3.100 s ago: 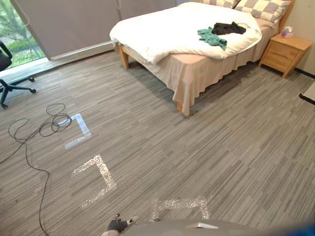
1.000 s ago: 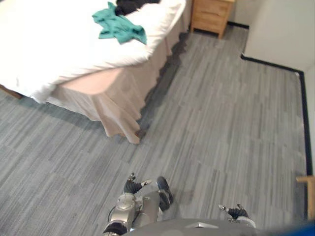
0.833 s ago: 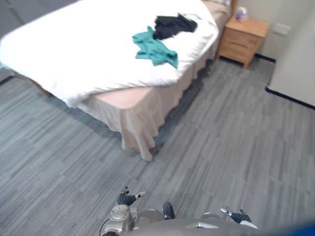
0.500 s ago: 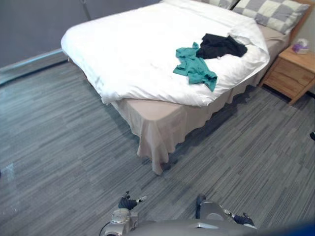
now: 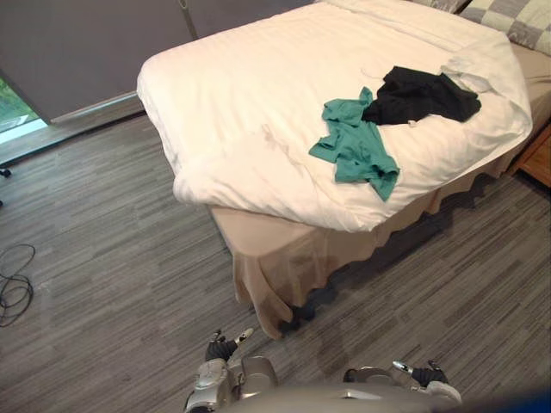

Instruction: Tidy the bed and pick cloth on bed and put in laundry

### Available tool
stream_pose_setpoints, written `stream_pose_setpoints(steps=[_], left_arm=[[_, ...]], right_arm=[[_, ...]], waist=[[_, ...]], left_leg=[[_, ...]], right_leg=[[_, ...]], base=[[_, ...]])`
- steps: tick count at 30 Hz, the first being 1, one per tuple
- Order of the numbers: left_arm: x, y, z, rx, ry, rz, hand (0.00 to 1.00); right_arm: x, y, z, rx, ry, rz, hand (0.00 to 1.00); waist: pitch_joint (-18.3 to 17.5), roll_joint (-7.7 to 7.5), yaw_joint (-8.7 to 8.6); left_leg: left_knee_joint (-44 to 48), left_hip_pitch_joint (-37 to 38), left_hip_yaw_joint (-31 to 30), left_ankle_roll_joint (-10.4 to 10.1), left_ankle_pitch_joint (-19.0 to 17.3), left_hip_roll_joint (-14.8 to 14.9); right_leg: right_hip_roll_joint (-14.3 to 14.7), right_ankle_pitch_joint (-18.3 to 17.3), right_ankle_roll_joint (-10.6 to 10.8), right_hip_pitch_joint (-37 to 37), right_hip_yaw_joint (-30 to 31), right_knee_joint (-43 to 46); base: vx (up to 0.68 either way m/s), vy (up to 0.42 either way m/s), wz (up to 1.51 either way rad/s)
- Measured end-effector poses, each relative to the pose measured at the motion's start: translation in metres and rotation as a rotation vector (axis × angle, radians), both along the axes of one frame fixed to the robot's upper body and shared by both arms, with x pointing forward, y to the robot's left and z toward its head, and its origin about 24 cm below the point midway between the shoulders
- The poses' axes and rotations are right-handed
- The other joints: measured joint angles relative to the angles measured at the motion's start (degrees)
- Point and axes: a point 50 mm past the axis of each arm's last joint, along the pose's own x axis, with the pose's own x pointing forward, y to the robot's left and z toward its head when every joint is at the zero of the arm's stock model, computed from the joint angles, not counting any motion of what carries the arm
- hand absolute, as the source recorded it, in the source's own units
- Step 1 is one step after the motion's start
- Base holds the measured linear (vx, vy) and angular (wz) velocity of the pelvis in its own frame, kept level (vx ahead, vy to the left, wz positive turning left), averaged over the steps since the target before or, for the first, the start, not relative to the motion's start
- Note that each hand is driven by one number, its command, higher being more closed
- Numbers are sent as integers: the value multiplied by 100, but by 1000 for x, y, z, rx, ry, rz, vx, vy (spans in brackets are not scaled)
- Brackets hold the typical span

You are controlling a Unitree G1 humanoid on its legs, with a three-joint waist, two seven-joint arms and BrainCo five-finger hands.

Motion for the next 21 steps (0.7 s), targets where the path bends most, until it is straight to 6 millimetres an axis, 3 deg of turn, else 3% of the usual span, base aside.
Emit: stream_pose_setpoints(steps=[1,2,4,5,6,12,16,18,21], left_arm=[[-3,-4,-1,-15,6,24,0],[-5,3,-2,-6,17,44,0],[-13,14,-3,13,44,64,0],[-16,17,-4,12,49,82,0],[-16,17,-4,9,49,90,0],[-23,18,-6,-26,62,168,0],[-42,18,-12,-114,89,456,0],[-55,22,-14,-158,102,689,0],[-69,42,-12,-164,78,1017,0]], right_arm=[[-2,-6,1,-24,11,23,0],[0,3,-1,-5,9,32,0],[-5,13,-3,16,17,35,0],[-4,16,-4,20,18,47,0],[-3,18,-4,22,16,53,0],[1,21,-3,11,20,122,0],[3,18,-3,3,25,126,0],[3,18,-3,4,37,130,0],[3,19,-4,1,46,147,0]], waist=[[-54,149,-1],[-53,-68,-13],[-159,-313,-1],[-179,-354,3],[-198,-440,2],[-199,-395,9],[-224,-327,8],[-230,-326,14],[-232,-361,73]], left_leg=[[-648,-68,-29,194,786,-6],[-928,141,-40,222,872,-240],[-1818,547,-38,264,1219,-505],[-2287,758,-76,291,1409,-645],[-2281,750,-126,291,1404,-696],[-2317,770,-309,284,1408,-771],[-2322,826,-413,229,1440,-713],[-2322,808,-436,219,1441,-668],[-2321,741,-432,200,1431,-620]], right_leg=[[100,-93,198,12,15,-78],[-79,-168,300,162,-4,-174],[-262,-247,364,162,-4,-155],[-321,-308,397,163,-7,-124],[-357,-334,394,166,-14,-94],[-409,-465,446,294,-160,-54],[-349,-634,421,389,-269,1],[-301,-677,398,389,-311,11],[-275,-687,382,365,-326,-19]], base=[[149,165,17],[135,157,20],[208,103,24],[192,120,25],[140,124,24],[48,22,18],[-28,-70,12],[-27,-56,13],[8,-41,8]])
